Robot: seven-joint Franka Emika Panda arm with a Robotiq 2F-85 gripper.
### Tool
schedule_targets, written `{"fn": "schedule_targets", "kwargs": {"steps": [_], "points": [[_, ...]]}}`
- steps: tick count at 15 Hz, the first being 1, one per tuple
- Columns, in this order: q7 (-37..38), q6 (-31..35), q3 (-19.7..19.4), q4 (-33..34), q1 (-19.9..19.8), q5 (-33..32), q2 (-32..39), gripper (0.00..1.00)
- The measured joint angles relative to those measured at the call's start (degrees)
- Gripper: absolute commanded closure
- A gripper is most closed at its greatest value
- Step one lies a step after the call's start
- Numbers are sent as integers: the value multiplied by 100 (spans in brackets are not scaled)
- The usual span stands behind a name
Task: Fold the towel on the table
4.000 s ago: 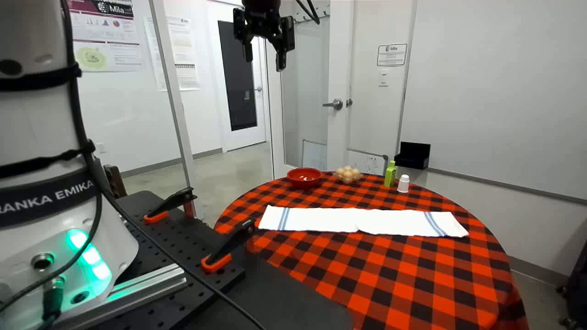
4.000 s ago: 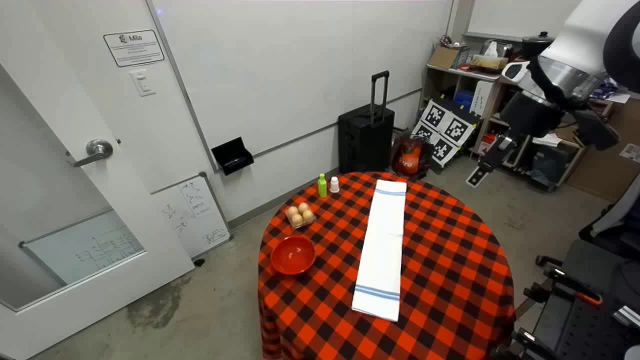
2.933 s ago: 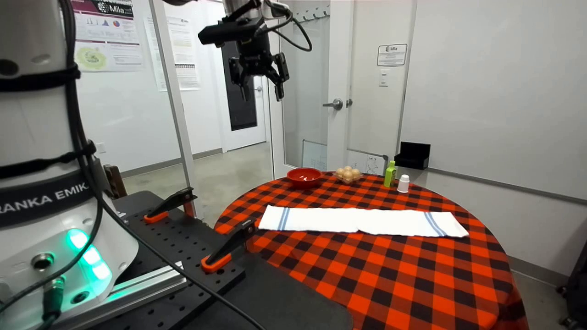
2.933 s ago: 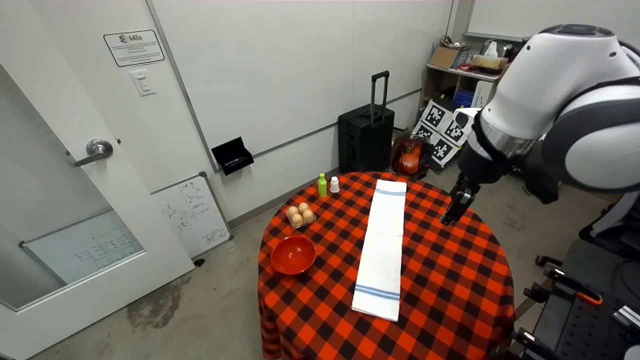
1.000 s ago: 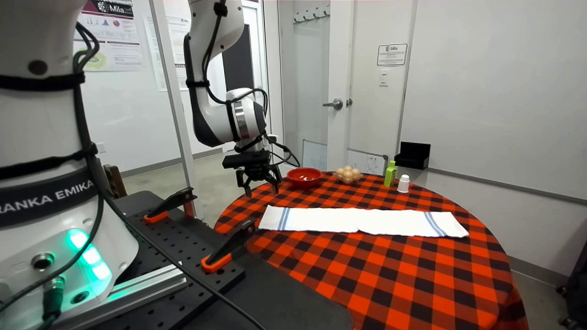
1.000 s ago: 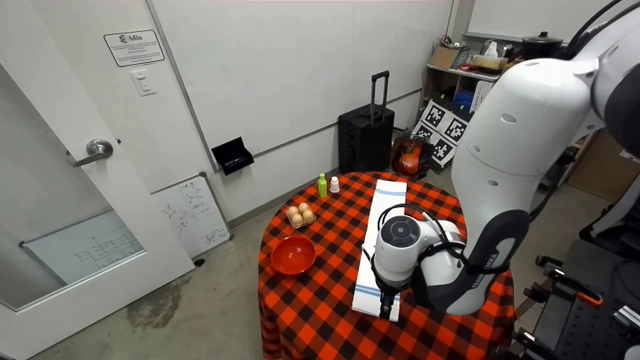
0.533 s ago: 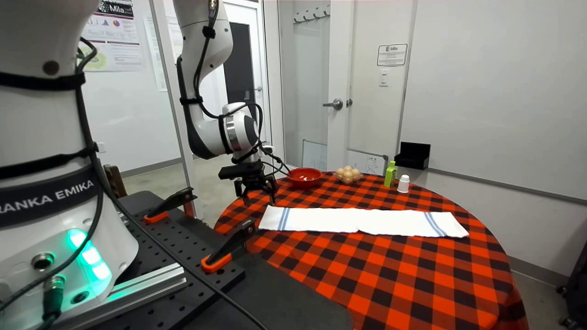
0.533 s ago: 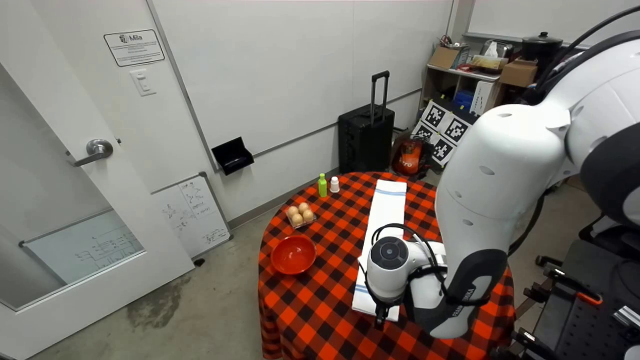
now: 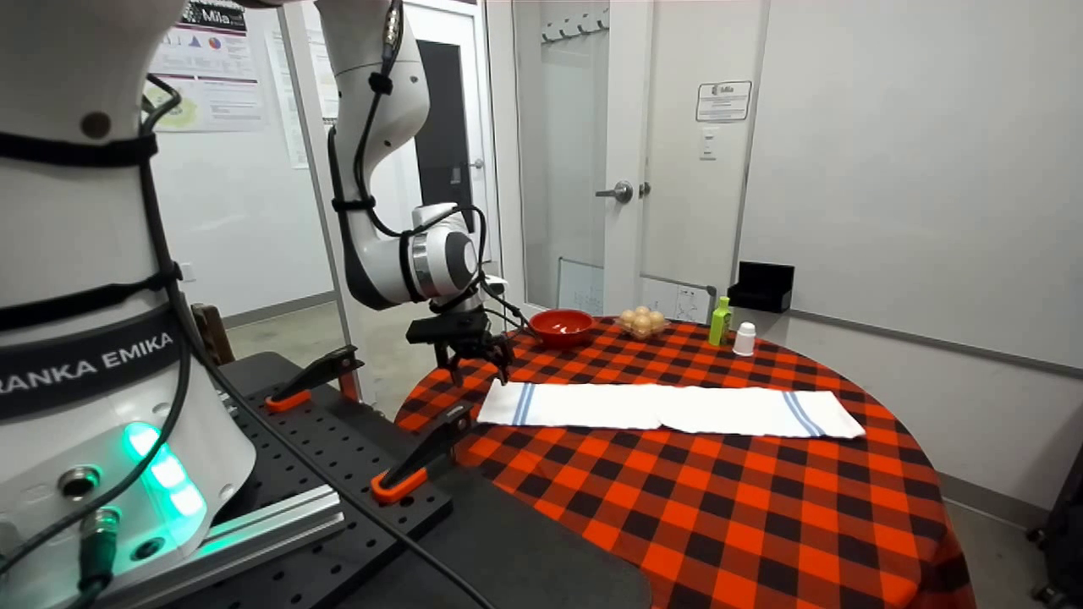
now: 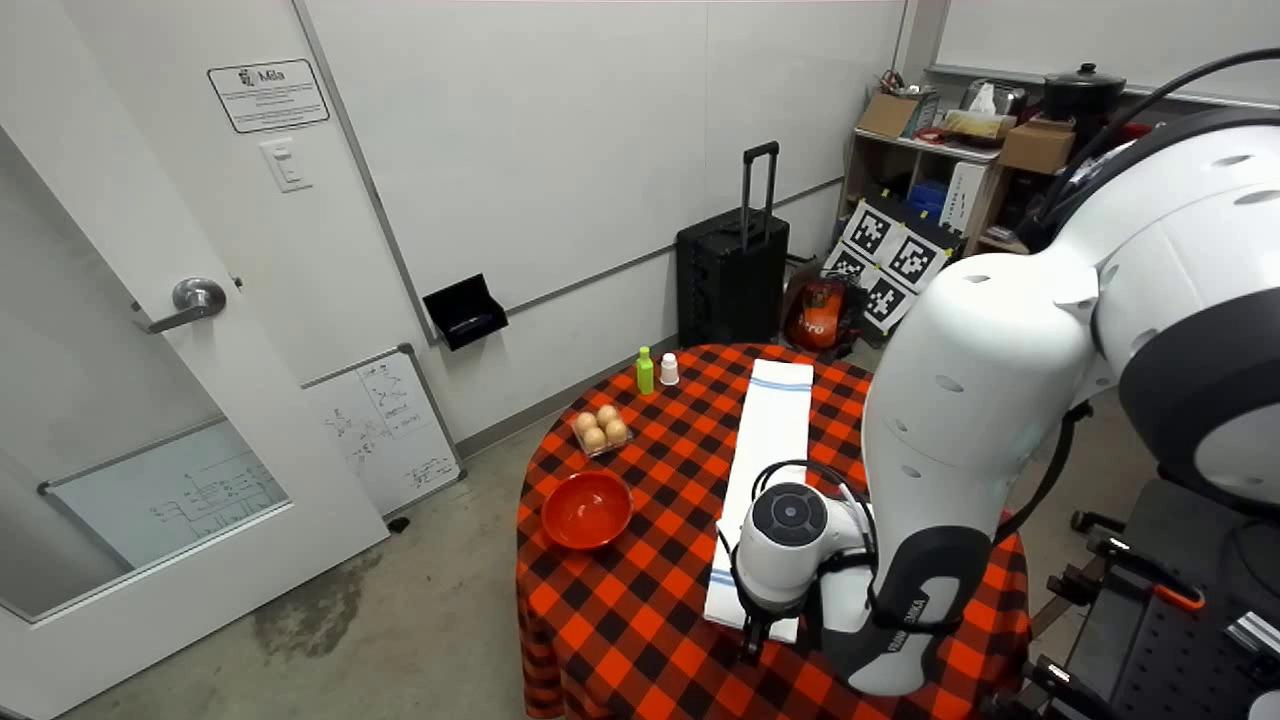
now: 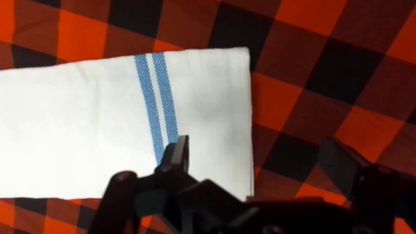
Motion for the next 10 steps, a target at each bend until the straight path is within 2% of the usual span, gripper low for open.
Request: {"fn": "schedule_targets", "kwargs": {"steps": [4, 10], "points": [[-329, 284, -81, 62, 54, 211, 218, 0], [-692, 588, -480, 189, 462, 532, 558, 0]]}}
